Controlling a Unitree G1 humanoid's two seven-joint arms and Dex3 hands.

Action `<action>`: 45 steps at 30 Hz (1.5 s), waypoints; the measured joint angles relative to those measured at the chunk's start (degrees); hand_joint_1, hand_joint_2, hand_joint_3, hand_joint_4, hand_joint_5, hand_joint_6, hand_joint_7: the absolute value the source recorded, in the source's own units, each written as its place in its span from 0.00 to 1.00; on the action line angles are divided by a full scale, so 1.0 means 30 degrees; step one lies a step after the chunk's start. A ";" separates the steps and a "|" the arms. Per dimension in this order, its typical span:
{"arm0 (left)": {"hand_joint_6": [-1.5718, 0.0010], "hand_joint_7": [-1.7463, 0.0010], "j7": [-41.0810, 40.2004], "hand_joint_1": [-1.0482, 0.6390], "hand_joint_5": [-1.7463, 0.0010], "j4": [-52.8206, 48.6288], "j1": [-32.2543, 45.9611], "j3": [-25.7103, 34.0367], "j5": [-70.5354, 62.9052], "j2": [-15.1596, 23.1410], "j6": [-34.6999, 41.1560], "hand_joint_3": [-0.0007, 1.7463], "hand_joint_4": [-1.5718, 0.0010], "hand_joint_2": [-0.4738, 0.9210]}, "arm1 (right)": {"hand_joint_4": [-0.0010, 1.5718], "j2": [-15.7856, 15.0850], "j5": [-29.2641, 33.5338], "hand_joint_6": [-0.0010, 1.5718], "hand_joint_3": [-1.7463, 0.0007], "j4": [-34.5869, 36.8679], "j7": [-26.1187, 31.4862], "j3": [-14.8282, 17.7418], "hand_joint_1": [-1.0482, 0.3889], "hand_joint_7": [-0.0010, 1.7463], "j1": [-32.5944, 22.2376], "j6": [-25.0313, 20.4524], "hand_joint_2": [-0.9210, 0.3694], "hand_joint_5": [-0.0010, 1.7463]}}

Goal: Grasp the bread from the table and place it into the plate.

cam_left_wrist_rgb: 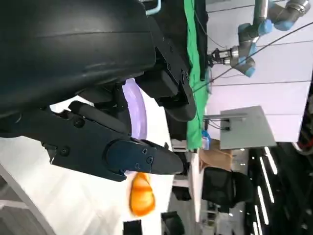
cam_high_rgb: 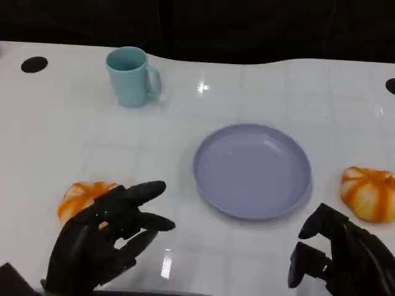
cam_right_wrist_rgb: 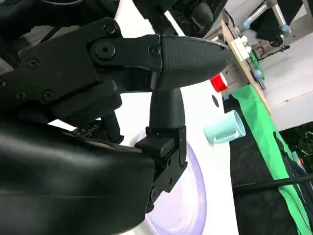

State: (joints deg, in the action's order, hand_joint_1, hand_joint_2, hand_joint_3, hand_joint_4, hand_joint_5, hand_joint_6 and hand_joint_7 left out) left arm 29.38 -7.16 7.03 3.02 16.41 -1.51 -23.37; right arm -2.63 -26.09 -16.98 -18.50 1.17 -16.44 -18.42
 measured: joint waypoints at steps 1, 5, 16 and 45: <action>0.59 0.98 -0.0222 0.30 0.60 0.0093 0.0009 -0.0035 -0.0411 0.0120 -0.0151 0.09 0.69 1.00 | 0.48 0.0001 0.0000 0.30 0.71 -0.0010 0.0003 -0.0008 0.36 1.00 -0.0001 -0.0004 0.00 1.00; 0.64 1.00 -0.0952 0.30 0.65 0.0555 0.0027 -0.0072 -0.1832 0.0663 -0.0834 0.08 0.75 1.00 | 0.48 0.0016 -0.0012 0.30 0.70 -0.0011 0.0000 -0.0008 0.37 1.00 -0.0020 -0.0005 0.00 1.00; 0.75 1.00 -0.2657 0.33 0.84 0.1965 0.0064 -0.0138 -0.4679 0.2302 -0.0866 0.02 0.80 1.00 | 0.46 0.0017 -0.0037 0.29 0.70 -0.0067 0.0016 -0.0014 0.38 1.00 -0.0075 -0.0052 0.00 1.00; 0.82 1.00 -0.8531 0.31 0.95 0.5757 0.0485 -0.0772 -1.7400 0.6149 0.0558 0.00 0.87 0.99 | 0.47 0.0027 0.0000 0.29 0.70 -0.0074 0.0078 -0.0193 0.37 1.00 -0.0079 -0.0041 0.00 1.00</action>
State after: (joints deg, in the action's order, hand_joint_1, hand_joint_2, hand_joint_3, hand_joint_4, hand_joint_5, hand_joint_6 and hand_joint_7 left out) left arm 3.79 10.11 8.48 0.71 -35.79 16.93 -21.70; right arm -2.54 -26.09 -17.20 -18.27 0.59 -16.68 -18.54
